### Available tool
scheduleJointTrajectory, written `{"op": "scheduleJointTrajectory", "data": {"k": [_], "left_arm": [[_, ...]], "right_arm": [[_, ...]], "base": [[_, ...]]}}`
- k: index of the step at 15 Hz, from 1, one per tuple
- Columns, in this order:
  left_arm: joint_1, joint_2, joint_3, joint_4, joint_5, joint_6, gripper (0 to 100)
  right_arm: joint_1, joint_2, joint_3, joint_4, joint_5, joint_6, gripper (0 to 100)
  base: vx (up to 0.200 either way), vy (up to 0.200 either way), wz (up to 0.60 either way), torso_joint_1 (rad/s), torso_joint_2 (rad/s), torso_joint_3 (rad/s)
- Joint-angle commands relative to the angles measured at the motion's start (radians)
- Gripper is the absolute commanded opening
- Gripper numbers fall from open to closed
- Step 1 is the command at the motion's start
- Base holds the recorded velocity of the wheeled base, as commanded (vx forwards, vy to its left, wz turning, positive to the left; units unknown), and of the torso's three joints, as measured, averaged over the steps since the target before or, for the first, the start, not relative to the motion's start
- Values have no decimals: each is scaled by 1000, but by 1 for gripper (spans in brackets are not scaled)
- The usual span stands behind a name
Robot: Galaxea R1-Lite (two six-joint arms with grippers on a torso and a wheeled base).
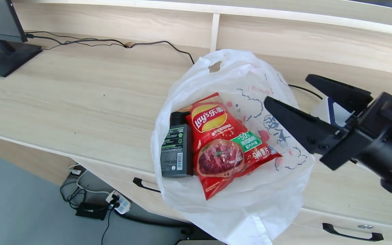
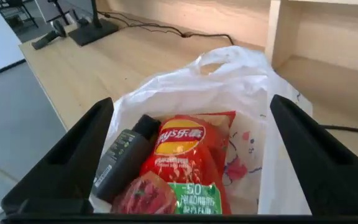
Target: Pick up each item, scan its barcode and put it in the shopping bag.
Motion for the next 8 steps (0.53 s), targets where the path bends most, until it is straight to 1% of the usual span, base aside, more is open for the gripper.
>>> {"op": "scheduleJointTrajectory", "data": {"k": [1,2,3,4,6,7,8], "left_arm": [[0,2,0,-1,0,0,100],[0,2,0,-1,0,0,100],[0,2,0,-1,0,0,100],[0,2,0,1,0,0,100],[0,2,0,1,0,2,100],[0,2,0,1,0,2,100],[0,0,0,1,0,2,100]], "right_arm": [[2,-366,419,9,-47,-93,100],[2,-520,568,51,-52,-88,100],[-1,-617,565,190,-65,-78,100],[-1,-761,565,407,-78,-49,100],[-14,-1148,550,954,-82,-18,100],[-66,-1249,487,1124,-85,4,100],[-181,-1272,448,1195,-84,62,100]], "base": [[0,0,0,0,0,0],[0,0,0,0,0,0],[0,0,0,0,0,0],[0,0,0,0,0,0],[0,0,0,0,0,0],[0,0,0,0,0,0],[0,0,0,0,0,0]]}}
